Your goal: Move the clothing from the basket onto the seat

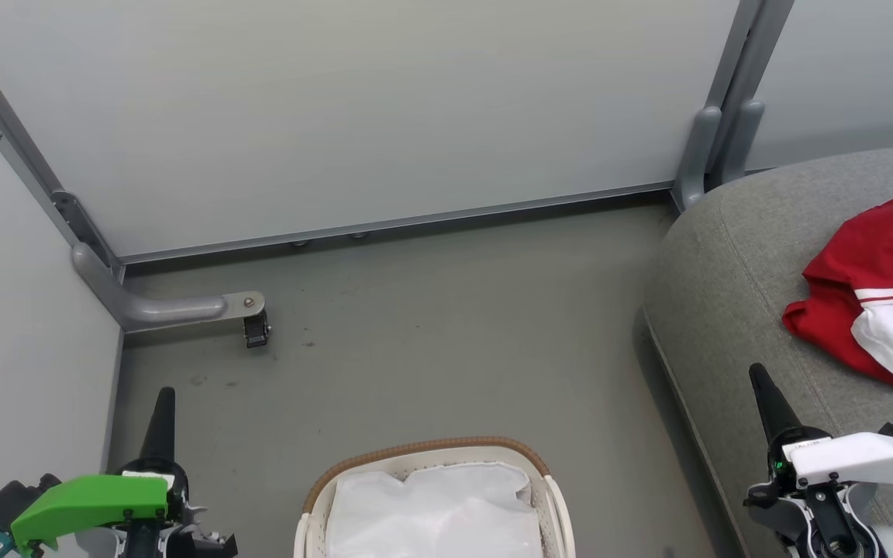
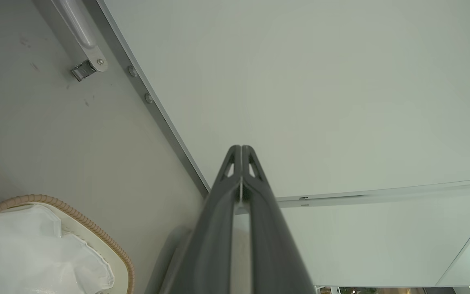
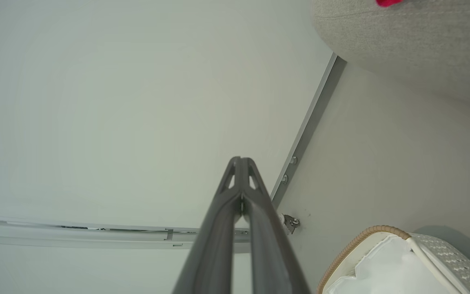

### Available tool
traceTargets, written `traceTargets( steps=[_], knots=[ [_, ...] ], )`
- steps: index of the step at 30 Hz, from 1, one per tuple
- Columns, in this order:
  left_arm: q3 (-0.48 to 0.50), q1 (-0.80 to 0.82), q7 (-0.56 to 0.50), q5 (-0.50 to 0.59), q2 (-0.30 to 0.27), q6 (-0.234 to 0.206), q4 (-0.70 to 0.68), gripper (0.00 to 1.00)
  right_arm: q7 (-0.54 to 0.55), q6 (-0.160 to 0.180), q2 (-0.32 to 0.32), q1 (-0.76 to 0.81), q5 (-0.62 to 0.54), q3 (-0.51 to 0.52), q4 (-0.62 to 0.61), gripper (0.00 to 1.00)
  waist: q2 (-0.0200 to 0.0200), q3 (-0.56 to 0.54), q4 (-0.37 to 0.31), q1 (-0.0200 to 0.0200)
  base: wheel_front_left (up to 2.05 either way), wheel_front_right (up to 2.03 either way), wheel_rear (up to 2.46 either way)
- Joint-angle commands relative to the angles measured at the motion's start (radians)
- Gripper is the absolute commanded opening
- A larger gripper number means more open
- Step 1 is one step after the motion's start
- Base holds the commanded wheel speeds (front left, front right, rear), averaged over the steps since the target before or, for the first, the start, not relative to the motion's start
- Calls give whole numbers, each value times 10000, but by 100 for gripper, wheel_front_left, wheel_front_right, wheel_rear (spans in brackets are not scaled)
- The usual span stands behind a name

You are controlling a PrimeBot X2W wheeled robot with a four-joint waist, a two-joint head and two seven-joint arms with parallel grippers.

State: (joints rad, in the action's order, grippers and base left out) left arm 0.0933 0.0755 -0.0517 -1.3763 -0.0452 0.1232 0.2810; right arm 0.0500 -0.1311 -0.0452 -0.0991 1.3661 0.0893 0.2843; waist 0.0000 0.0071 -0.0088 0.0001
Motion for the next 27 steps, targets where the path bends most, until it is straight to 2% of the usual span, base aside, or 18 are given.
traceTargets(
  steps=[1,27],
  knots=[
    [49,266,-61,-247,-70,55,-111,0,79,4,-59,-145,236,55,-123,0,0,-2,4,-1,0,0,0],
    [206,394,-547,-2037,-80,91,-347,0,578,5,-75,-133,2130,235,-379,0,0,-33,71,-1,0,0,0]
  ],
)
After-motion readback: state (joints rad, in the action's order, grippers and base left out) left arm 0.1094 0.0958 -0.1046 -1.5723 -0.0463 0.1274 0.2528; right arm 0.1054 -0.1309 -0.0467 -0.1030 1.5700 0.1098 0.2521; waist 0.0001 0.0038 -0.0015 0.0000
